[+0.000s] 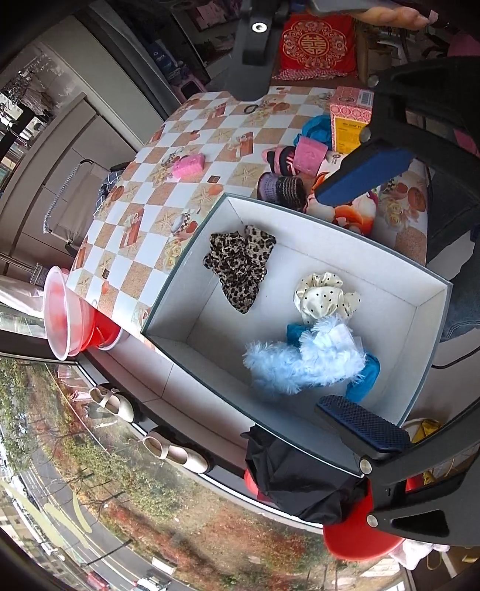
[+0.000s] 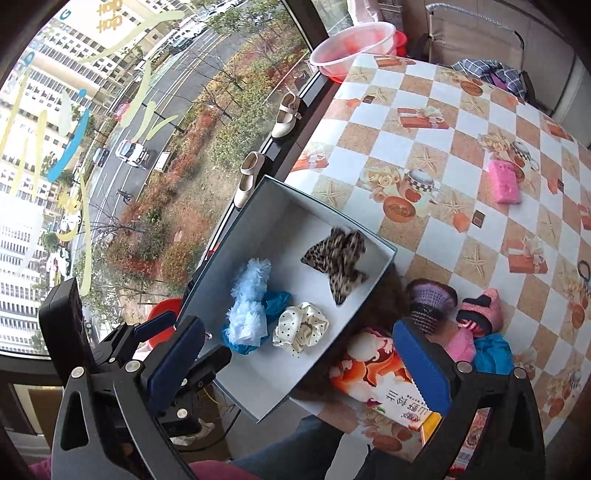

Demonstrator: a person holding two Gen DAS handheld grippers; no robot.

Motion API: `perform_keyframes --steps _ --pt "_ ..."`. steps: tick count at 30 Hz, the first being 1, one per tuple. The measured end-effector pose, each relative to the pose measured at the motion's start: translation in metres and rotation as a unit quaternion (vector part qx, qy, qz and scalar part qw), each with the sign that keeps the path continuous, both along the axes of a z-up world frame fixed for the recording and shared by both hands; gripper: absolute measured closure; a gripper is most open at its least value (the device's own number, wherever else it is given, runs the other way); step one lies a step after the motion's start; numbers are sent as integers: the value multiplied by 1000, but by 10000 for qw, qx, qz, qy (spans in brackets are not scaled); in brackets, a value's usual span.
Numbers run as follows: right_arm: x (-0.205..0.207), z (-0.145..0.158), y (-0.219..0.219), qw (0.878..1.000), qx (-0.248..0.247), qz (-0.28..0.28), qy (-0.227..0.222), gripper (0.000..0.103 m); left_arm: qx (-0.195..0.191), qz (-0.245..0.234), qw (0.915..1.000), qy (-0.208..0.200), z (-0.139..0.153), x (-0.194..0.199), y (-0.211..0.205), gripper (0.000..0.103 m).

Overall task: Organize soft objects
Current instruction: 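Open both tools to drop the fluffy and leopard scrunchies into the box, then reach the left tool to the pink knit sock while the right tool reaches the blue cloth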

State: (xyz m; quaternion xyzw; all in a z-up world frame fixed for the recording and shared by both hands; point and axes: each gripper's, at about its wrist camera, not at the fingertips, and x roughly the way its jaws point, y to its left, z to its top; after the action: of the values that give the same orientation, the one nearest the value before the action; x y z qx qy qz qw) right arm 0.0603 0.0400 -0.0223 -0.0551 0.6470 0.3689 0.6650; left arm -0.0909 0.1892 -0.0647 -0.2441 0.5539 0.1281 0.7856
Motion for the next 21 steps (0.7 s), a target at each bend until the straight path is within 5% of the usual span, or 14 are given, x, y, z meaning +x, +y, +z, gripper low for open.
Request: perform_keyframes --steps 12,21 --pt "47 27 -158 9921 -590 -1102 -56 0 -607 -953 9934 -180 31 55 -54 0" --pt "74 -55 -271 9697 -1151 -2073 591 0 -334 -1579 9862 378 15 108 -113 0"
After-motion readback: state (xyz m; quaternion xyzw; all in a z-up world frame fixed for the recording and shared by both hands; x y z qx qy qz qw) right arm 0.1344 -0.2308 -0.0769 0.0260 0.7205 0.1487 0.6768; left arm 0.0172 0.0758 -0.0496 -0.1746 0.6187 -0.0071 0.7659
